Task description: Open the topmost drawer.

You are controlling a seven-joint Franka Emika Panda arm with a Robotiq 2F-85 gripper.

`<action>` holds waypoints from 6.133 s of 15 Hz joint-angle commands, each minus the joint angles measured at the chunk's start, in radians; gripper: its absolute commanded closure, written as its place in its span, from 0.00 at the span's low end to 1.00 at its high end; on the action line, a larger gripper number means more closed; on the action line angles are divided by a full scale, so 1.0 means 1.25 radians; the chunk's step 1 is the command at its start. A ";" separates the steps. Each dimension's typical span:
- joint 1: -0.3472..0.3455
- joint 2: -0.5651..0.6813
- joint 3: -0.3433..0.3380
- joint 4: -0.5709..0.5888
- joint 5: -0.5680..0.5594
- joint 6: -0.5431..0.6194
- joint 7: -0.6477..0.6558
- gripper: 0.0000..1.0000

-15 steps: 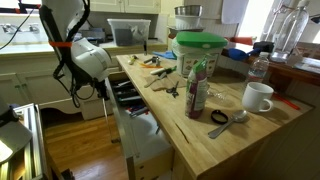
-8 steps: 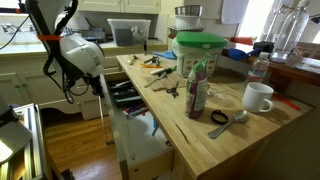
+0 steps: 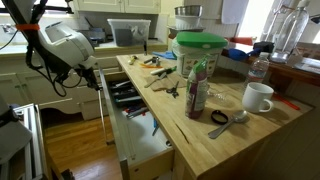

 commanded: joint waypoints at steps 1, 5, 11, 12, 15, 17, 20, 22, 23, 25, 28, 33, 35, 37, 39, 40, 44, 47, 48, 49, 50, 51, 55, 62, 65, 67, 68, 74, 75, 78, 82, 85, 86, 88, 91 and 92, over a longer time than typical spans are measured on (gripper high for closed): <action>-0.012 -0.045 -0.017 0.004 -0.045 0.094 0.084 1.00; -0.033 -0.122 -0.037 0.011 -0.111 0.266 0.211 1.00; -0.091 -0.272 -0.074 0.131 -0.148 0.433 0.383 1.00; -0.105 -0.285 -0.073 0.151 -0.153 0.406 0.397 1.00; -0.157 -0.269 -0.049 0.202 -0.210 0.356 0.452 1.00; -0.189 -0.245 -0.026 0.216 -0.255 0.322 0.485 1.00; -0.240 -0.198 0.023 0.217 -0.319 0.296 0.509 1.00; -0.295 -0.155 0.055 0.193 -0.310 0.272 0.439 1.00; -0.283 -0.138 0.061 0.211 -0.356 0.262 0.492 1.00; -0.303 -0.097 0.079 0.211 -0.381 0.235 0.482 1.00; -0.312 -0.042 0.085 0.215 -0.413 0.189 0.471 1.00; -0.296 0.038 0.077 0.217 -0.451 0.164 0.463 1.00; -0.286 0.062 0.072 0.217 -0.473 0.167 0.473 1.00; -0.273 0.081 0.068 0.216 -0.490 0.164 0.478 1.00; -0.260 0.094 0.062 0.216 -0.505 0.156 0.483 1.00; -0.255 0.096 0.059 0.219 -0.503 0.151 0.480 1.00; -0.229 0.104 0.044 0.221 -0.508 0.163 0.484 1.00; -0.199 0.095 0.032 0.211 -0.514 0.199 0.493 1.00; -0.181 0.092 0.019 0.200 -0.516 0.208 0.491 1.00; -0.160 0.089 0.007 0.190 -0.520 0.216 0.490 1.00; -0.143 0.087 -0.005 0.185 -0.521 0.220 0.488 1.00; -0.121 0.089 -0.025 0.177 -0.524 0.230 0.488 1.00; -0.040 0.096 -0.092 0.158 -0.518 0.283 0.486 1.00; 0.064 0.078 -0.206 0.154 -0.484 0.303 0.472 1.00; 0.103 0.064 -0.276 0.155 -0.490 0.293 0.472 1.00; 0.129 0.037 -0.321 0.155 -0.496 0.284 0.472 0.72; 0.142 0.025 -0.341 0.158 -0.502 0.284 0.479 0.67; 0.180 -0.003 -0.400 0.182 -0.556 0.273 0.479 0.20; 0.181 -0.004 -0.402 0.187 -0.573 0.264 0.479 0.13; 0.233 0.075 -0.411 0.195 -0.526 0.170 0.436 0.00; 0.441 0.137 -0.614 0.184 -0.532 0.042 0.391 0.00; 0.617 0.184 -0.797 0.197 -0.531 -0.003 0.371 0.00; 0.676 0.179 -0.856 0.201 -0.531 0.016 0.371 0.00; 0.632 0.165 -0.822 0.189 -0.525 0.017 0.362 0.00; 0.713 0.165 -0.892 0.200 -0.525 0.028 0.360 0.00; 0.717 0.165 -0.895 0.201 -0.525 0.028 0.360 0.00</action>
